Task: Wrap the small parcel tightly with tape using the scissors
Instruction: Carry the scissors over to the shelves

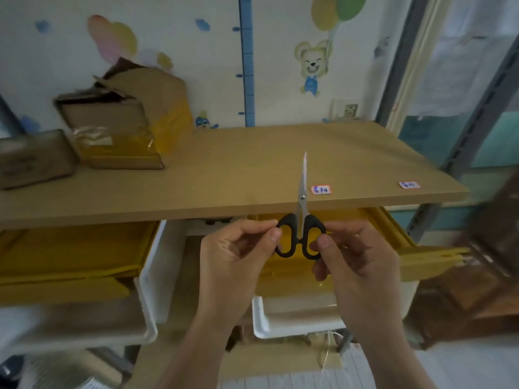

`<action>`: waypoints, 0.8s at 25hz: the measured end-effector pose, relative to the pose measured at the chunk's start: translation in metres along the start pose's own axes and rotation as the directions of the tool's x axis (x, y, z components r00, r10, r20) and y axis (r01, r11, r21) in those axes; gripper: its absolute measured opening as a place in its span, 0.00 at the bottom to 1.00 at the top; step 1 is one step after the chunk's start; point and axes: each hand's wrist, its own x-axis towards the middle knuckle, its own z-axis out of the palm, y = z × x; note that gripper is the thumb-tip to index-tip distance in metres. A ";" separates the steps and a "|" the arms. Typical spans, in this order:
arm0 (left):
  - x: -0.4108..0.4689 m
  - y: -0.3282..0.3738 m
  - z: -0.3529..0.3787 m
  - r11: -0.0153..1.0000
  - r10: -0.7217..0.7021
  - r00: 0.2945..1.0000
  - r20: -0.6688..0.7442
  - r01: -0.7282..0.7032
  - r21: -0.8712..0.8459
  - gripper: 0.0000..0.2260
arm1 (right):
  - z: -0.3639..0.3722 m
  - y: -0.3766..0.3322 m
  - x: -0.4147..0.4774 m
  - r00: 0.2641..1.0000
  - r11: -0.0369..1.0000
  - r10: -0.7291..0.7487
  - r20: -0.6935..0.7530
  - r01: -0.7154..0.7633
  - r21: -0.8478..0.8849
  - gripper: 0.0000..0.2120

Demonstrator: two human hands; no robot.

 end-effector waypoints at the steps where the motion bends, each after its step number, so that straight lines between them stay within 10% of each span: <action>1: -0.004 0.000 -0.005 1.000 -0.005 1.000 -0.010 0.005 0.006 0.05 | 0.003 0.000 -0.004 1.000 1.000 0.002 0.008 -0.002 0.009 0.08; 10: -0.091 -0.060 -0.126 0.986 -0.155 0.971 -0.184 0.164 0.035 0.06 | 0.093 0.060 -0.110 0.984 0.992 0.115 0.139 -0.121 0.036 0.07; 20: -0.203 -0.293 -0.232 0.917 -0.380 0.906 -0.185 0.395 0.050 0.08 | 0.157 0.296 -0.255 0.923 0.920 0.380 0.060 -0.371 -0.126 0.13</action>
